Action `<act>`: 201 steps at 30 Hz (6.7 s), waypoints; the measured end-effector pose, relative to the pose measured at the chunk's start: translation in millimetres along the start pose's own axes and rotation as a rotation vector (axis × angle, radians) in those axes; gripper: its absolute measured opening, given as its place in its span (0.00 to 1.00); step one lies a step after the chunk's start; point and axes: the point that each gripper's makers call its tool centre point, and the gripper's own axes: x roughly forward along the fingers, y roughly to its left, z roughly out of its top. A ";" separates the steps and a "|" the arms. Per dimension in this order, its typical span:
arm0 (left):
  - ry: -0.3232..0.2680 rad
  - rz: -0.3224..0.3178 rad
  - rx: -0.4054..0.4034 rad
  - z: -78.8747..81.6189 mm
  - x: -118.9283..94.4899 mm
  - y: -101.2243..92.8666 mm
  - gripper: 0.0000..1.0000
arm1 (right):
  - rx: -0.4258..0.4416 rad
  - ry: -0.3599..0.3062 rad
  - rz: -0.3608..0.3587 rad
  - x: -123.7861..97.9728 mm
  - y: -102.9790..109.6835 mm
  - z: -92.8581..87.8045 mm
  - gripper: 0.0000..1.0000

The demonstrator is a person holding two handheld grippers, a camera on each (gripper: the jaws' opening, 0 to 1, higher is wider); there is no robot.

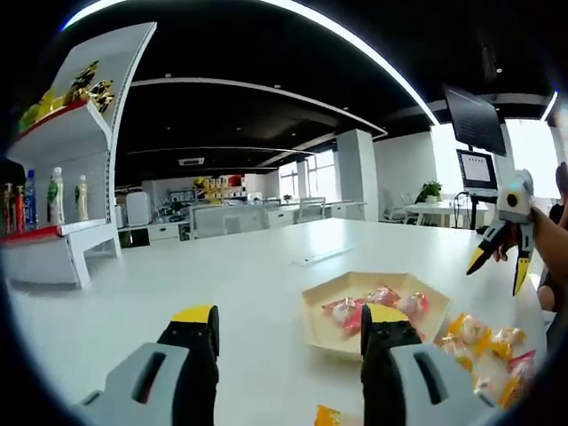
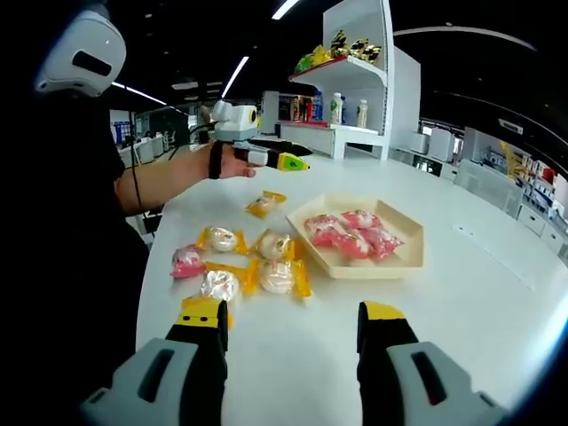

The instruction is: Pick up the marshmallows scattered on the table and place them into the bowl on the table

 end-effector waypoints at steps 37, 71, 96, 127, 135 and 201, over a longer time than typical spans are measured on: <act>0.171 -0.293 0.192 -39.6 -26.9 -36.9 0.62 | 0.004 0.007 0.000 0.2 -0.1 -1.1 0.58; 0.335 -0.417 0.169 -83.1 -43.3 -60.6 0.57 | 0.013 0.017 -0.007 -0.5 0.2 -6.4 0.58; 0.365 -0.429 0.183 -91.8 -46.5 -60.7 0.48 | 0.012 0.016 -0.001 -0.5 0.6 -7.9 0.58; 0.344 -0.429 0.177 -91.0 -42.8 -59.8 0.31 | 0.017 0.023 -0.005 -0.6 -0.1 -10.2 0.58; 0.335 -0.421 0.159 -90.2 -43.1 -59.0 0.31 | 0.017 0.025 -0.006 -1.3 -0.9 -10.4 0.58; -0.013 -0.384 0.080 -9.7 -28.3 -61.7 0.31 | 0.038 0.030 -0.002 -0.1 0.6 -16.3 0.57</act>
